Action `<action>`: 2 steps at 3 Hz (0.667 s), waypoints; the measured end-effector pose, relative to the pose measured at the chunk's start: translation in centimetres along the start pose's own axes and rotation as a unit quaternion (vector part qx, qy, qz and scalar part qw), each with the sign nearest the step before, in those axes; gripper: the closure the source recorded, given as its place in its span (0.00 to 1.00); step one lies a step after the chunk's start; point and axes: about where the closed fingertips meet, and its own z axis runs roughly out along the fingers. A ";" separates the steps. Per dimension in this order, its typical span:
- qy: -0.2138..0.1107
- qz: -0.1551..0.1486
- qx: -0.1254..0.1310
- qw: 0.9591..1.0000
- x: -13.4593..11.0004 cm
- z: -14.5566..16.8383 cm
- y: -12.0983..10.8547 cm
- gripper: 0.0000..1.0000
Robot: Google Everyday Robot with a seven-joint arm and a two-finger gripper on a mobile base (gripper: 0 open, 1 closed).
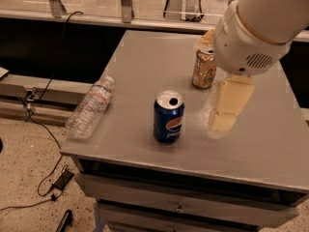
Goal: Move pepsi can near water bottle
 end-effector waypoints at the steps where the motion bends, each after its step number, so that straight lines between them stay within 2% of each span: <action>1: -0.001 -0.006 0.000 1.000 -0.6 0.0 0.1 0.00; 2: 0.006 -0.012 -0.006 1.000 -1.0 0.3 0.3 0.00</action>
Offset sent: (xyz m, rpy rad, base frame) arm 0.0005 0.0111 -0.0141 -0.0411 0.0471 0.0320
